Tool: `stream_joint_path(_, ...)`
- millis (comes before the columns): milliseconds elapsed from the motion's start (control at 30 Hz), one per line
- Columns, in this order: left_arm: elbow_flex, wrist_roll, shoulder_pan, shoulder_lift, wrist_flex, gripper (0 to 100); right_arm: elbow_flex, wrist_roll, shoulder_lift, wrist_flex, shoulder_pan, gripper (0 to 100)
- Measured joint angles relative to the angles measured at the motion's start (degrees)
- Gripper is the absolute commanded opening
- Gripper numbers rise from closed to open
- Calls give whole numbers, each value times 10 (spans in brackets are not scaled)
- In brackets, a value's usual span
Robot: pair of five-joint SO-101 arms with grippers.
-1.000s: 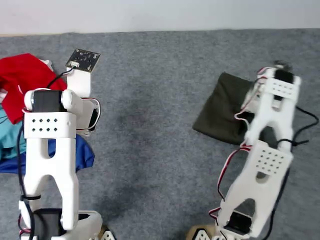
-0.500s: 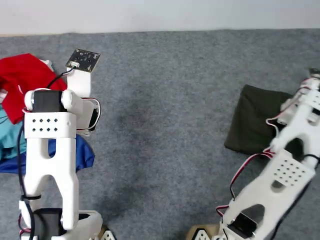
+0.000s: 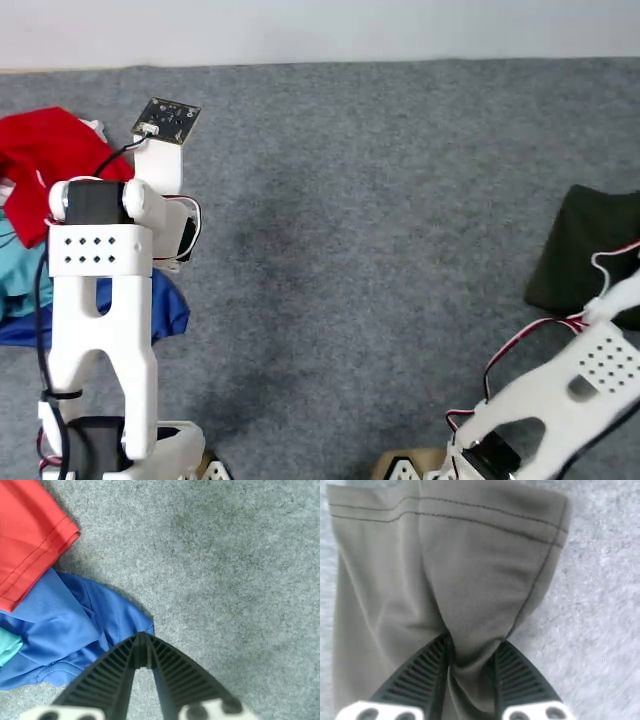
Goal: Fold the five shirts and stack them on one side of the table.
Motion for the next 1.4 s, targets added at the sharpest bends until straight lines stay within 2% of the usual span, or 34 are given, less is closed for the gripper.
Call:
stream_joint_path(300, 0, 0, 0, 0, 0, 3, -124, 32, 121, -12, 4, 9)
stream_joint_path(500, 6, 0, 0, -46, 0, 3, -207, 62, 176, -12, 7, 9)
stream_joint_path(933, 41, 0, 0, -62, 0, 3, -284, 76, 207, -12, 26, 13)
stream_joint_path(1167, 41, 0, 0, -62, 0, 3, -284, 76, 207, -12, 26, 195)
stream_joint_path(1400, 43, 0, 0, -62, 0, 3, -322, 48, 207, -11, 27, 210)
